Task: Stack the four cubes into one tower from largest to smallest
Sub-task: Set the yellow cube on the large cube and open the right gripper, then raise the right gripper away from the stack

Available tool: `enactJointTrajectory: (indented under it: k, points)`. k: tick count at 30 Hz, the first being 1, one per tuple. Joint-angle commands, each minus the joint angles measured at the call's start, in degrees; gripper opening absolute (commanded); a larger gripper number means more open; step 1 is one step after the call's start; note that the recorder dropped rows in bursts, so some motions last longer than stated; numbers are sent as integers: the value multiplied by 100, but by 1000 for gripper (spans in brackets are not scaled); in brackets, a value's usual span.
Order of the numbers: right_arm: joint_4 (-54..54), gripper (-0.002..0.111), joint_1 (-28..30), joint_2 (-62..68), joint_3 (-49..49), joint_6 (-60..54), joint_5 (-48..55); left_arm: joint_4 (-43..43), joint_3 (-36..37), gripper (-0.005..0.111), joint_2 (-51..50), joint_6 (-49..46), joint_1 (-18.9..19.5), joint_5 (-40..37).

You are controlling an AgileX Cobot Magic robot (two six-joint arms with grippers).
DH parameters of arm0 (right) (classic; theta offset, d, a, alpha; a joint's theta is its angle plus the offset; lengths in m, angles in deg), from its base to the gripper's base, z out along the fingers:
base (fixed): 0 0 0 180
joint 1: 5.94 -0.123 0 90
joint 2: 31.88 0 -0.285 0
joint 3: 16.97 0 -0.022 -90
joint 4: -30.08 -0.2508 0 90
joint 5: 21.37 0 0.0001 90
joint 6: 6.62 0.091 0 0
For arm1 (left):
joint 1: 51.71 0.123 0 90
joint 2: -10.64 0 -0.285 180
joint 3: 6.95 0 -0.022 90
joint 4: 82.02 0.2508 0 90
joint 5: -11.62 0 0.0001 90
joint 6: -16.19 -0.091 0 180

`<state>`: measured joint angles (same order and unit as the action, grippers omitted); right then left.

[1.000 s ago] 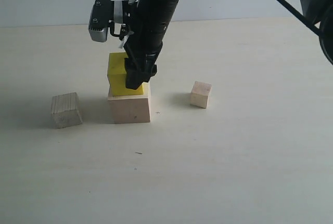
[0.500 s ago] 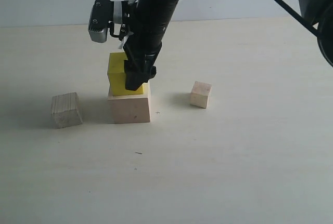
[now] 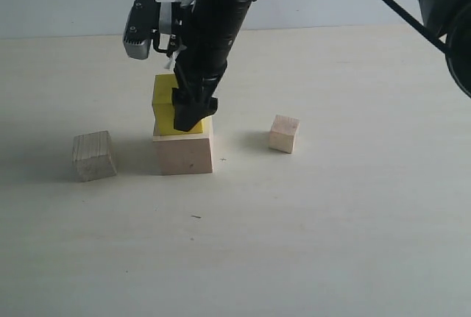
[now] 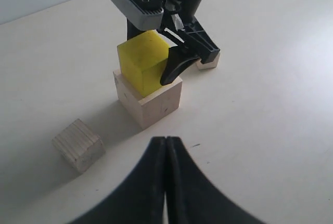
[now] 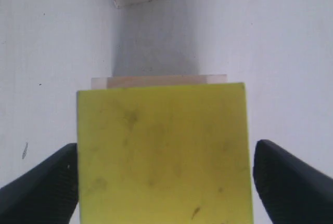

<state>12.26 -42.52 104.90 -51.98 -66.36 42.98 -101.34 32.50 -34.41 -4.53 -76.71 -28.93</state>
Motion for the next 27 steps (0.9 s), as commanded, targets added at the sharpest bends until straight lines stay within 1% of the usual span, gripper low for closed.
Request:
enactJointTrajectory:
  k: [1,3,5,11,15,19,20,22,27]
  points:
    - [-56,92,-5,-109,-30,148,-134,54,20,0,-10,-24,-13,-1]
    - [-168,97,-5,-109,-30,148,-161,52,20,0,-10,-13,-13,-1]
    - [-168,101,-5,-135,-30,148,-172,52,20,0,-10,-13,-13,-1]
    - [-156,101,-5,-504,-30,148,-132,52,20,0,-10,-13,-13,-1]
    - [-144,100,-5,-933,-30,628,-3,52,20,0,-10,-13,-13,-1]
    - [-128,97,-5,-1242,-30,1398,307,52,20,0,-10,-13,-13,11]
    - [-93,94,-5,-1326,-30,1566,366,52,20,0,-10,-13,-13,24]
    - [6,83,-5,-1495,-30,2067,531,52,20,0,-10,-13,-13,57]
    - [107,41,-5,-1779,-30,2842,561,82,20,0,-10,-3,-13,336]
